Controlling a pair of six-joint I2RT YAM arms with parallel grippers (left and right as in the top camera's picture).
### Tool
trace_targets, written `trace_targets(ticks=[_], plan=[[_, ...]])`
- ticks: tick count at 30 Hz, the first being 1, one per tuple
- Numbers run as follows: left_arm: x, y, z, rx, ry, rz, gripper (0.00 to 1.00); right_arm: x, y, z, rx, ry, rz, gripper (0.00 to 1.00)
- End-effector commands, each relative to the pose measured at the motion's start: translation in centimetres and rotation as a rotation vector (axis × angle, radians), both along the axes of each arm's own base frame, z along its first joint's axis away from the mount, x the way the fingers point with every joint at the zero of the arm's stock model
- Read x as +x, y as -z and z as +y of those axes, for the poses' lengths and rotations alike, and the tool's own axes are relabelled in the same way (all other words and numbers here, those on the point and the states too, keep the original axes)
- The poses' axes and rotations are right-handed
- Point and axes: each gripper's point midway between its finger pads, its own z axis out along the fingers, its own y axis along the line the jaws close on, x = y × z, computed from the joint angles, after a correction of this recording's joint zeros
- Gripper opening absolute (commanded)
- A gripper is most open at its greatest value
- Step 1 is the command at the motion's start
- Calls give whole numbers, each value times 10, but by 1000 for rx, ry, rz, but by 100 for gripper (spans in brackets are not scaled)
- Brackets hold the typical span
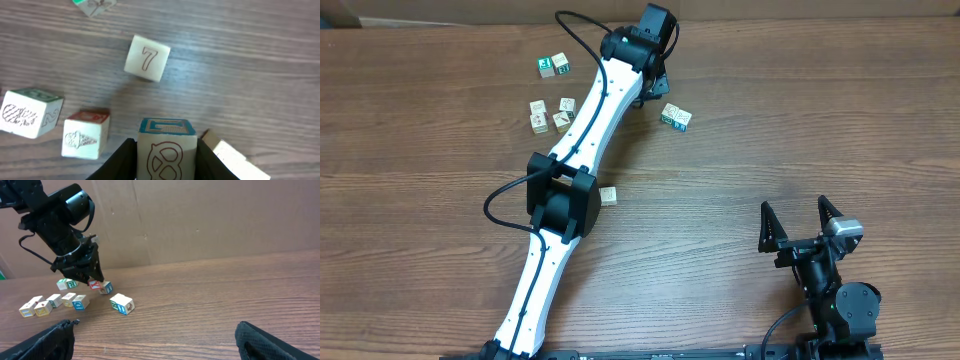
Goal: Form a horizontal line
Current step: 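Lift the pretzel block and carry it forward, right of the 7 block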
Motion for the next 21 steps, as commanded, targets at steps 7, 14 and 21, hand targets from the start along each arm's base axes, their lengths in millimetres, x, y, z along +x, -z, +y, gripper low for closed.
trace_targets(ticks=[7, 14, 21], plan=[[-24, -49, 16, 13, 15, 34, 18, 0, 2, -2, -4, 11, -3, 100], [-61, -148, 18, -21, 64, -64, 18, 0, 2, -2, -4, 11, -3, 100], [-94, -168, 3, -65, 183, -19, 16, 0, 2, -2, -4, 11, -3, 100]])
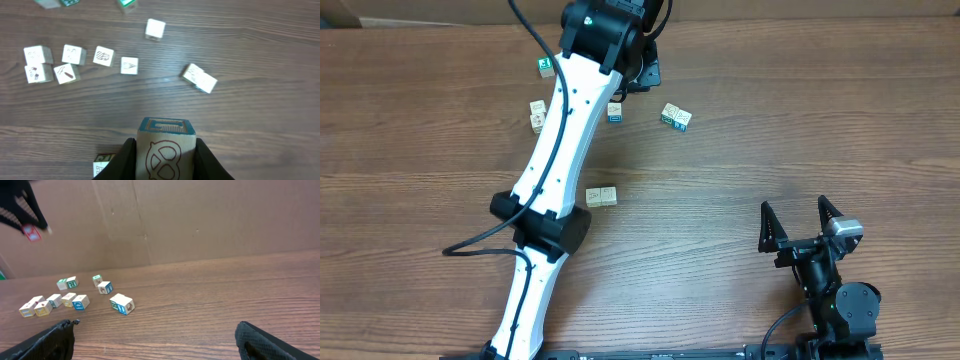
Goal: Form a horizontal line
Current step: 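Lift the pretzel block and carry it forward, right of the 7 block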
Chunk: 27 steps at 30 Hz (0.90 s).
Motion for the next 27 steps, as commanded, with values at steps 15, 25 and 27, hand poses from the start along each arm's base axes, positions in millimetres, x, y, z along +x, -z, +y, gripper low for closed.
trace_targets(ticks=[15, 25, 27], plan=[[-55, 1, -89, -82, 293, 59, 16, 0, 2, -2, -4, 10, -3, 100], [-93, 70, -101, 83, 310, 261, 15, 0, 2, -2, -4, 10, -3, 100], [-102, 89, -95, 131, 286, 323, 12, 0, 2, -2, -4, 10, -3, 100]])
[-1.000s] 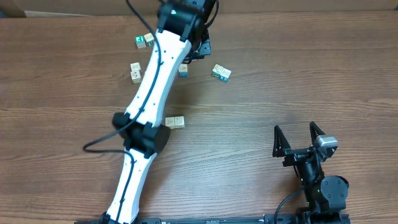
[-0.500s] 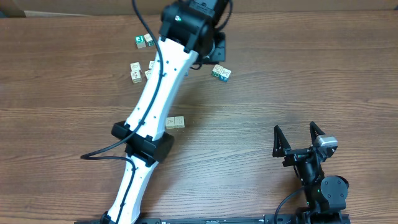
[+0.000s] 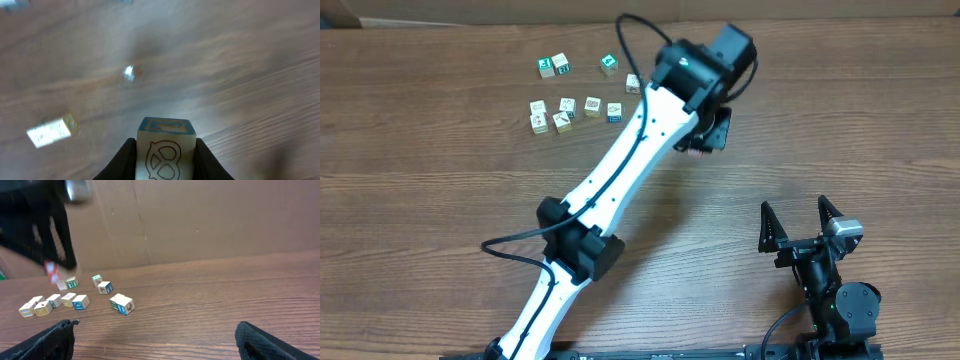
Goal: Form a horizontal line
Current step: 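Lift the pretzel block and carry it forward, right of the 7 block, then lower the pretzel block onto the table and open the left gripper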
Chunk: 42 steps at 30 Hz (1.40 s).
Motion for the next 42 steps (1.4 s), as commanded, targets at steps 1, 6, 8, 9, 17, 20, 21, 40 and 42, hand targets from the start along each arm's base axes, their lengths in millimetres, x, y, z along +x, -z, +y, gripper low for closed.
trace_targets(ticks=[1, 6, 8, 9, 17, 20, 21, 40, 42], plan=[[-14, 40, 16, 145, -58, 85, 11, 0, 2, -2, -4, 10, -3, 100], [-19, 78, 31, 280, -164, 92, 5, 0, 2, -2, -4, 10, -3, 100], [-20, 91, 29, 285, -183, 97, 5, 0, 2, -2, -4, 10, -3, 100], [-21, 98, 29, 287, -200, 99, 5, 0, 2, -2, -4, 10, -3, 100], [-19, 139, 32, 302, -304, 87, 9, 0, 2, -2, -4, 10, -3, 100], [-20, 149, 33, 298, -372, 88, 11, 0, 2, -2, -4, 10, -3, 100], [-21, 150, 33, 299, -376, 88, 12, 0, 2, -2, -4, 10, -3, 100], [-28, 168, 39, 318, -402, 107, 47, 0, 2, -2, -4, 10, -3, 100], [-28, 168, 39, 318, -402, 107, 50, 0, 2, -2, -4, 10, -3, 100]])
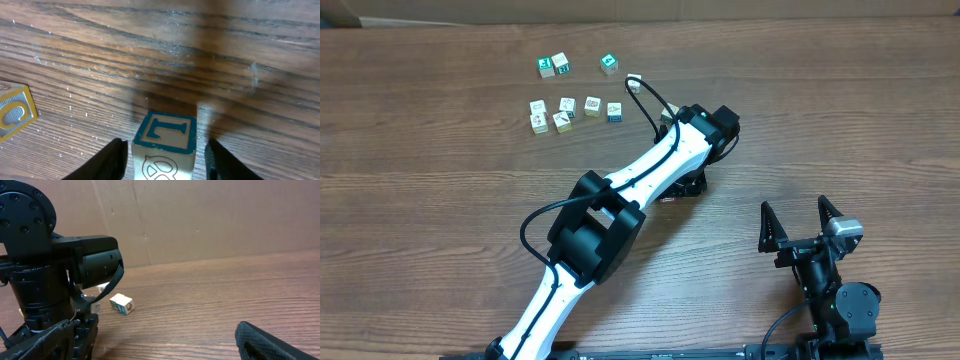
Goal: Form a horizontal line
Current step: 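Lower the pretzel block onto the table and open the left gripper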
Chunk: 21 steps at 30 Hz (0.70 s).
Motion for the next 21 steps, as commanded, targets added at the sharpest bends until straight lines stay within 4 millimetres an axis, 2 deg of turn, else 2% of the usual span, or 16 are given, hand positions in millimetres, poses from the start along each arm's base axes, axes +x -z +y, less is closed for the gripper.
trace_targets(ticks=[1, 4, 6, 7, 14, 21], plan=[[-1, 2, 1, 17, -9, -9, 53, 0, 2, -2, -4, 10, -3, 100], [-2, 1, 2, 19, -8, -6, 63, 0, 2, -2, -4, 10, -3, 100], [-2, 1, 2, 19, -8, -5, 67, 0, 2, -2, -4, 10, -3, 100], [-2, 1, 1, 19, -8, -6, 72, 0, 2, -2, -4, 10, -3, 100], [-2, 1, 2, 20, -8, -5, 64, 0, 2, -2, -4, 10, -3, 100], [-1, 1, 2, 20, 14, -2, 65, 0, 2, -2, -4, 10, -3, 100]])
